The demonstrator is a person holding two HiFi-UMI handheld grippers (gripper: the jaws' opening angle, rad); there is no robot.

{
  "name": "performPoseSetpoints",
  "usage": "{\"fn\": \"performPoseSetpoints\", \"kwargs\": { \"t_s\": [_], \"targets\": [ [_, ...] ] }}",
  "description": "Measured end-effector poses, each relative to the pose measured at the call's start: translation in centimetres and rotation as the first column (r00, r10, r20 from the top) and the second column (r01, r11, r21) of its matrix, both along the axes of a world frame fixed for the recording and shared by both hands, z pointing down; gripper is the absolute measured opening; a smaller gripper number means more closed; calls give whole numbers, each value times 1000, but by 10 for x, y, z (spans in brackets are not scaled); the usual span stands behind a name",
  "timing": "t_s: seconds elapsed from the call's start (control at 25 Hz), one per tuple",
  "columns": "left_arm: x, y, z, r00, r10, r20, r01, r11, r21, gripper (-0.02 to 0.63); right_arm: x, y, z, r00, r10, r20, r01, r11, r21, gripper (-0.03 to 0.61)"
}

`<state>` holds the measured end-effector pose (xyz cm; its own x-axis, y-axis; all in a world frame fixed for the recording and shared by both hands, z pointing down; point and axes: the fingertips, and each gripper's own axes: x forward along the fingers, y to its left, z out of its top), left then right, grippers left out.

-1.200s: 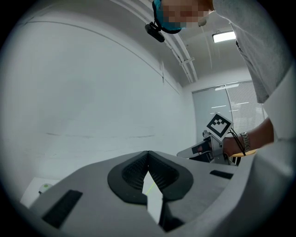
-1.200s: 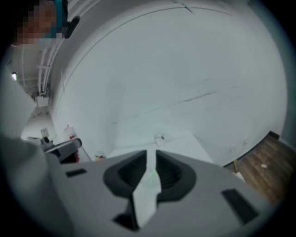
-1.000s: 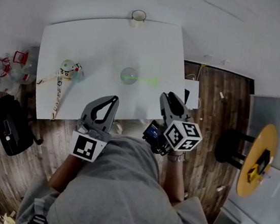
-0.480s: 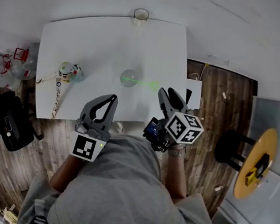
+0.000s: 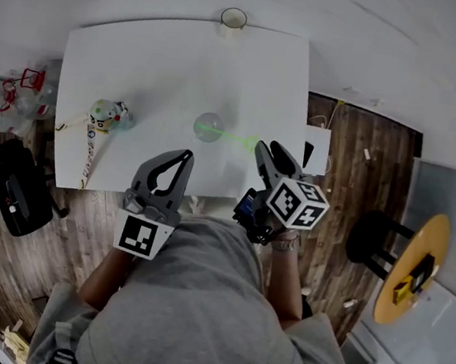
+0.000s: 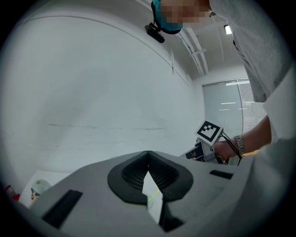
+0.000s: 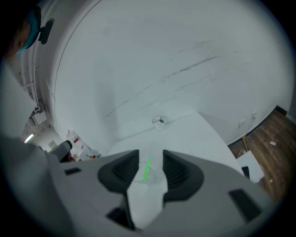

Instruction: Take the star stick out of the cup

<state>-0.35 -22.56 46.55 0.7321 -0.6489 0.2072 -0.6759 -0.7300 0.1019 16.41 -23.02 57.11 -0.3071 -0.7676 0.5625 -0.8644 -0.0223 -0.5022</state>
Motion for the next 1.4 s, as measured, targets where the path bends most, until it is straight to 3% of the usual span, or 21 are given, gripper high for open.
{"fn": "performPoseSetpoints", "kwargs": {
  "t_s": [0.64,1.16,1.4],
  "targets": [
    [15,-16,11,1000,-5,27,6,1000,-25,31,-26,-6,33,994,-95,58,100,990,-101,170],
    [9,-22,18,999,-32,40,34,999,-36,32,-31,-11,45,993,-110,34,114,984,-134,57],
    [6,-23,17,998,-43,35,44,999,-30,31,-33,-12,44,993,-116,30,119,984,-134,49]
  ]
}}
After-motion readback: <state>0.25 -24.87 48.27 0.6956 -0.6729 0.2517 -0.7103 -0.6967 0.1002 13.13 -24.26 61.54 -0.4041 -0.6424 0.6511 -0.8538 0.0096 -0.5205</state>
